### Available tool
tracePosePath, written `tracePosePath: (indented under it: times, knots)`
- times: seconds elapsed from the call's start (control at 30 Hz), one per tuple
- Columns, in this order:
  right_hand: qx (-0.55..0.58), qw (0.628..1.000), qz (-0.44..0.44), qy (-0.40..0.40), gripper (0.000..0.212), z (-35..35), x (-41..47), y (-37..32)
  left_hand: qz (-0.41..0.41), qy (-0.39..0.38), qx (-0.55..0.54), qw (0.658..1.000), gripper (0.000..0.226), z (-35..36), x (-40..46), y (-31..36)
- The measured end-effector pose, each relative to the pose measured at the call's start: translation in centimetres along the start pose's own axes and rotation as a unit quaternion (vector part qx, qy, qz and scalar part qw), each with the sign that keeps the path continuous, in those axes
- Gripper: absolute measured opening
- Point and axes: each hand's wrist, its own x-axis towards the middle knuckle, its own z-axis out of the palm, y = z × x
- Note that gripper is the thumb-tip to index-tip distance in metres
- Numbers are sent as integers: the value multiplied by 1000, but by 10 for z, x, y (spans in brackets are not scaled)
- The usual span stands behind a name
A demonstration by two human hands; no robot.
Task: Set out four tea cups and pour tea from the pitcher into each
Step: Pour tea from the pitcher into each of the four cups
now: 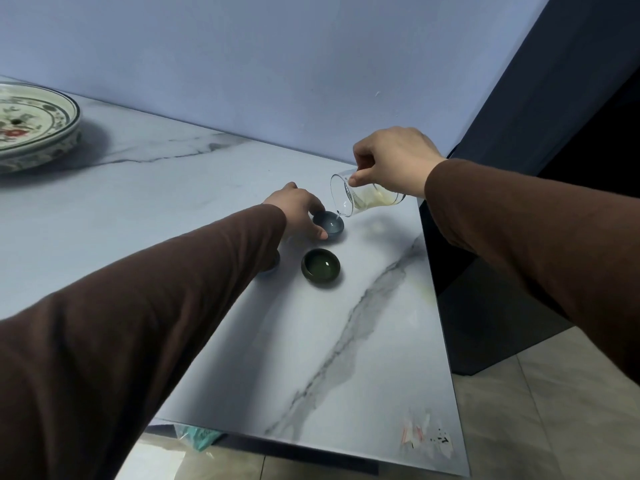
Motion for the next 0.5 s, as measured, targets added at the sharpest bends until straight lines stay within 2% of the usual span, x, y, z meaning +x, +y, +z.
tracePosePath:
  times: [0.5]
  knots:
    - [-24, 999, -40, 10, 35, -8, 4, -11, 8, 4, 16, 1000, 68, -2, -1, 2]
